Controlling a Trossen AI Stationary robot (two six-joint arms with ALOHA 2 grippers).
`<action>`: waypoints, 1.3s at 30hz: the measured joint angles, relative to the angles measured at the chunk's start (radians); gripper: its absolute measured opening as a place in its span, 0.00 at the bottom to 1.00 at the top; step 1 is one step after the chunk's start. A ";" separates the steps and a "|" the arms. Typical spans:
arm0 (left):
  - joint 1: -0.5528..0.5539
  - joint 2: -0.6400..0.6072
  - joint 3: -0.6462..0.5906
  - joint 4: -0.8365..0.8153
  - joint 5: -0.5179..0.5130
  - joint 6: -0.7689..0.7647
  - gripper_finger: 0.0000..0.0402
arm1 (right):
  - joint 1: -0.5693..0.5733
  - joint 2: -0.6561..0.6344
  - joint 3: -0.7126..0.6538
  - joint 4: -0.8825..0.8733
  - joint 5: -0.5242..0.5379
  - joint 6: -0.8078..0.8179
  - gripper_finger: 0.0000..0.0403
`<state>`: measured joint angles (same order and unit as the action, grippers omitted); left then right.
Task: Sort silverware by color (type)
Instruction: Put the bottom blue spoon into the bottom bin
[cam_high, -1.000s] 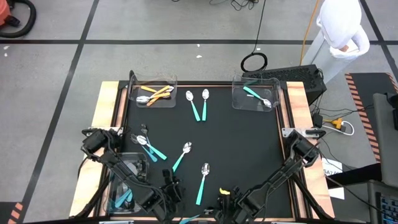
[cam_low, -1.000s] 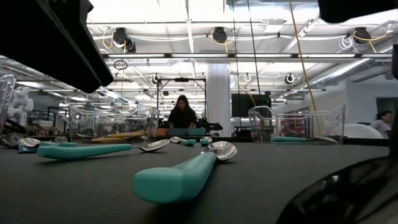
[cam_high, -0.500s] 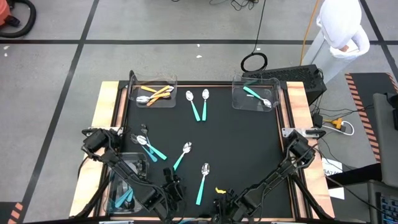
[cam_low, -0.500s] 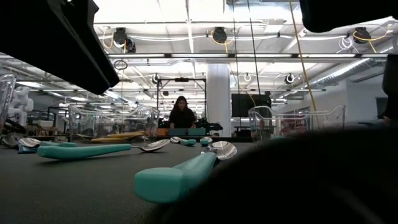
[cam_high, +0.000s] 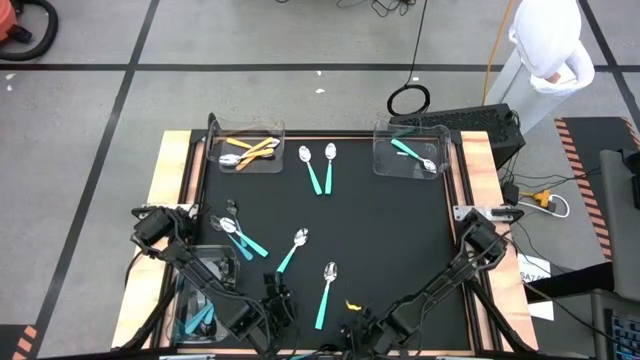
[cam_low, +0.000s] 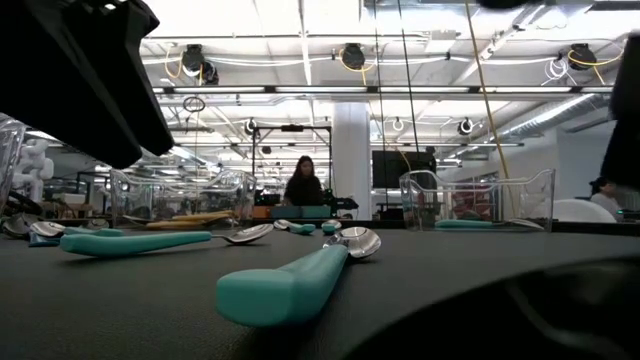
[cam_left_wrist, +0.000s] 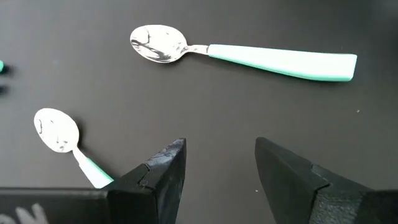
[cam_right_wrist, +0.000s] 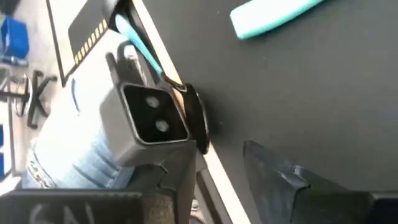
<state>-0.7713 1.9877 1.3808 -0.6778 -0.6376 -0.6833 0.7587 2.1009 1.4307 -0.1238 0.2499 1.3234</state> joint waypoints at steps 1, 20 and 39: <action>0.002 0.000 0.000 0.002 0.000 0.011 0.49 | -0.004 0.009 0.000 0.007 -0.012 -0.006 0.32; 0.006 0.000 0.000 0.014 -0.001 0.017 0.49 | -0.040 0.043 0.000 0.094 -0.085 -0.162 0.02; 0.120 0.000 -0.001 0.268 0.125 0.360 0.49 | -0.045 -0.148 0.000 -0.302 0.322 -0.379 0.00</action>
<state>-0.6510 1.9877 1.3800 -0.4099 -0.5130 -0.3234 0.7136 1.9526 1.4303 -0.4260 0.5718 0.9445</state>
